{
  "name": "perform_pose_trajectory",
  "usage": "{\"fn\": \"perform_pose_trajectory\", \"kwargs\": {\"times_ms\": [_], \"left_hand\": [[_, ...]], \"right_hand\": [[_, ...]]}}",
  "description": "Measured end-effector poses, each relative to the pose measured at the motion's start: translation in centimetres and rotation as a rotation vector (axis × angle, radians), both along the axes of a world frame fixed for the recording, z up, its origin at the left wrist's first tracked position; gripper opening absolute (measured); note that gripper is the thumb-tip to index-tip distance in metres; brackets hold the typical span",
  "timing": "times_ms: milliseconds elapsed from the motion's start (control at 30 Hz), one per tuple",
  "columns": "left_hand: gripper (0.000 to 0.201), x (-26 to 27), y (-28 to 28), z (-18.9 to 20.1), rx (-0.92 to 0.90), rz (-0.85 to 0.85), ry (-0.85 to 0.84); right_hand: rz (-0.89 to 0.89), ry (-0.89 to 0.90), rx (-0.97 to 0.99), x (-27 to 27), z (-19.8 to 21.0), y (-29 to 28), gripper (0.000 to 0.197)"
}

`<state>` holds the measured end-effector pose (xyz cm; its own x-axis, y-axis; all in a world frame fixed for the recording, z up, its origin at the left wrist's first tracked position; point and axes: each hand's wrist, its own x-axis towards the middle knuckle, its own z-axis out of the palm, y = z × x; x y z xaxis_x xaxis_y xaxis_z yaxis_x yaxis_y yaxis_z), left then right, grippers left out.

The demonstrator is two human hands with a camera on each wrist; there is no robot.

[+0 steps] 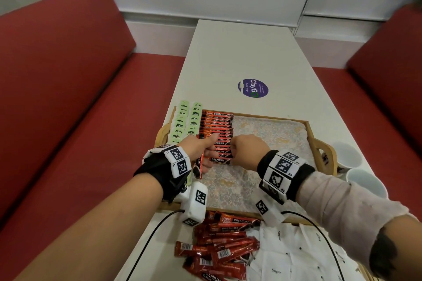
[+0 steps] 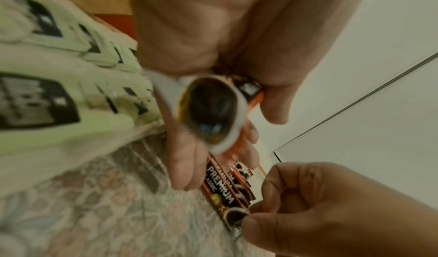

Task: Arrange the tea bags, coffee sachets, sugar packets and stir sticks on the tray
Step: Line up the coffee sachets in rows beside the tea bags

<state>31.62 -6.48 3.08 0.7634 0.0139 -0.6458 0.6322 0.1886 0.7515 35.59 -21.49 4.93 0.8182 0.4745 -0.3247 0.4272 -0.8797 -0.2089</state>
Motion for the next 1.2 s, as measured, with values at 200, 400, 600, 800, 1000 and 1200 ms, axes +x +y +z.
{"fn": "perform_pose_trajectory", "kwargs": {"times_ms": [200, 400, 600, 800, 1000, 1200], "left_hand": [[0.035, -0.2, 0.3, 1.2, 0.118, 0.073, -0.172], [0.079, 0.0, 0.4, 2.1, 0.276, 0.075, -0.238], [0.084, -0.8, -0.7, 3.1, 0.246, 0.084, -0.283], [0.028, -1.4, 0.1, 3.5, 0.353, 0.054, -0.33], [0.017, -1.7, 1.2, 3.4, 0.708, -0.155, -0.383], [0.011, -1.2, 1.1, 4.2, 1.077, -0.474, -0.317]], "right_hand": [[-0.001, 0.023, 0.068, 0.0, 1.2, -0.2, 0.029], [0.166, 0.128, 0.28, -1.7, 3.1, 0.7, 0.037], [0.125, 0.068, 0.385, -2.2, 3.4, 1.4, 0.028], [0.024, 0.071, 0.367, -0.9, 2.7, 0.3, 0.017], [-0.013, 0.1, 0.351, -0.7, 2.1, -0.7, 0.008], [-0.003, 0.102, 0.198, -0.3, 0.7, -1.2, 0.01]]}}
